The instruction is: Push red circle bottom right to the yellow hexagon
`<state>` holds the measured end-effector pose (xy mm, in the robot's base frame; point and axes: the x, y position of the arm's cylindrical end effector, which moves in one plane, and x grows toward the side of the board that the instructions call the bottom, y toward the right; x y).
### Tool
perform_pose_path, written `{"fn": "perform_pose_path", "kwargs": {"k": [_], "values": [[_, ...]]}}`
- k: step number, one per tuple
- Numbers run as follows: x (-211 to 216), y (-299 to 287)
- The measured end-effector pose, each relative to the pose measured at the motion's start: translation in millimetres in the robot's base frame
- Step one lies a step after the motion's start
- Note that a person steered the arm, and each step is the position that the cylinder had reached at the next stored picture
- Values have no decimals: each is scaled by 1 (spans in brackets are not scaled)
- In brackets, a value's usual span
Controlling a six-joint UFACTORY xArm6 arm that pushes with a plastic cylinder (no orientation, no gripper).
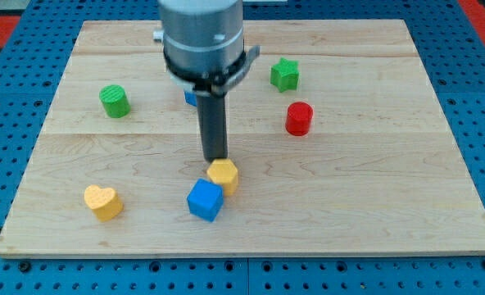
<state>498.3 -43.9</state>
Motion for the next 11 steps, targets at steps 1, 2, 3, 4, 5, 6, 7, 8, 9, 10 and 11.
{"fn": "perform_pose_path", "kwargs": {"k": [1, 2, 3, 4, 5, 6, 7, 8, 9, 10, 11], "values": [[-10, 28], [-37, 73], [-79, 86], [-117, 95], [-97, 131], [-55, 91], [-21, 77], [-20, 104], [-5, 121], [36, 157], [41, 191]]}}
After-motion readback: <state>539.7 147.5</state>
